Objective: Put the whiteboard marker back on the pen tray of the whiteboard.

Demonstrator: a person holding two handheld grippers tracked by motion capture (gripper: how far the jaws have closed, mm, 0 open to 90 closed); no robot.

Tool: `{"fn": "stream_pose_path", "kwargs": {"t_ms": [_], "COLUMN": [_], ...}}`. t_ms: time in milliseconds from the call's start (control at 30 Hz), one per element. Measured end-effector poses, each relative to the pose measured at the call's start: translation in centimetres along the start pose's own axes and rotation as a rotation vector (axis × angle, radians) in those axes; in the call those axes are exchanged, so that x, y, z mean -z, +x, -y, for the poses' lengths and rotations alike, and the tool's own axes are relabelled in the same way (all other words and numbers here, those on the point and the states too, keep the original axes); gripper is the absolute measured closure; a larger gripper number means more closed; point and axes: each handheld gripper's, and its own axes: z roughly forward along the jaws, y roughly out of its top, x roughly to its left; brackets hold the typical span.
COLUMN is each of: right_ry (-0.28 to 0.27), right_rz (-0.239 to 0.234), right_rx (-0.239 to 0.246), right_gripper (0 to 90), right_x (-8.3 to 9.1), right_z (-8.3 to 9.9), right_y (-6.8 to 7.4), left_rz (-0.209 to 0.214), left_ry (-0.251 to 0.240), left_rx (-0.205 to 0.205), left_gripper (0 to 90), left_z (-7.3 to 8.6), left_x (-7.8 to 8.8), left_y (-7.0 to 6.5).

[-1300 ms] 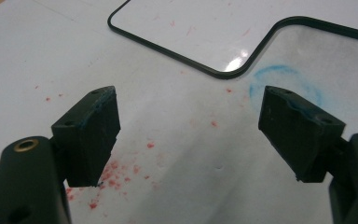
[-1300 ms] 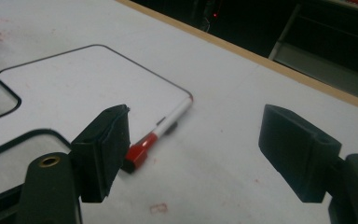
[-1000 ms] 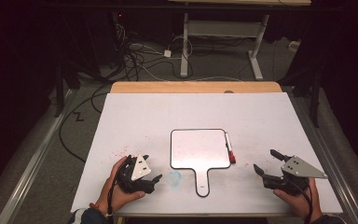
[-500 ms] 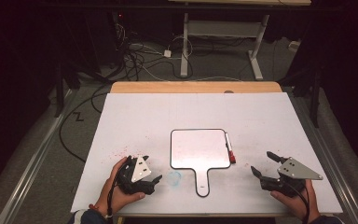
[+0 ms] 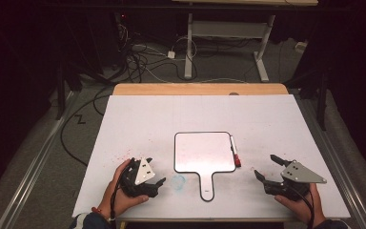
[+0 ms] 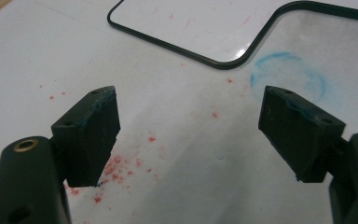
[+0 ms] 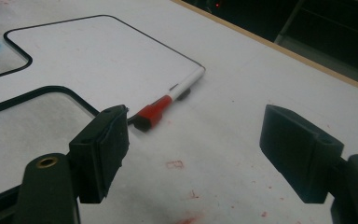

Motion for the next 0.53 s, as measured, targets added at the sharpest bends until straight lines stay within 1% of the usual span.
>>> {"fn": "stream_pose_path", "kwargs": {"t_ms": [133, 300, 367, 433, 533], "right_ry": [0.002, 0.015, 0.013, 0.011, 0.008], "right_rz": [-0.006, -0.009, -0.011, -0.003, -0.002], "right_rx": [-0.002, -0.007, -0.003, 0.000, 0.006], "right_gripper": [24.5, 24.5, 24.5, 24.3, 24.1], "right_x": [-0.47, -0.88, -0.87, -0.78, -0.67], "right_z": [-0.04, -0.02, -0.06, -0.09, -0.09], "right_y": [-0.21, -0.19, -0.14, -0.09, -0.14], "left_rz": [0.002, -0.004, -0.011, -0.025, -0.023], "left_ry": [0.001, -0.008, -0.005, -0.004, 0.000], "left_rx": [0.021, 0.026, 0.019, 0.002, 0.004], "left_gripper": [19.6, 19.6, 19.6, 19.6, 19.6], "left_z": [0.16, 0.13, 0.12, 0.10, 0.13], "left_x": [-0.17, -0.08, 0.05, 0.13, 0.10], "left_y": [0.40, 0.40, 0.29, 0.20, 0.19]}}
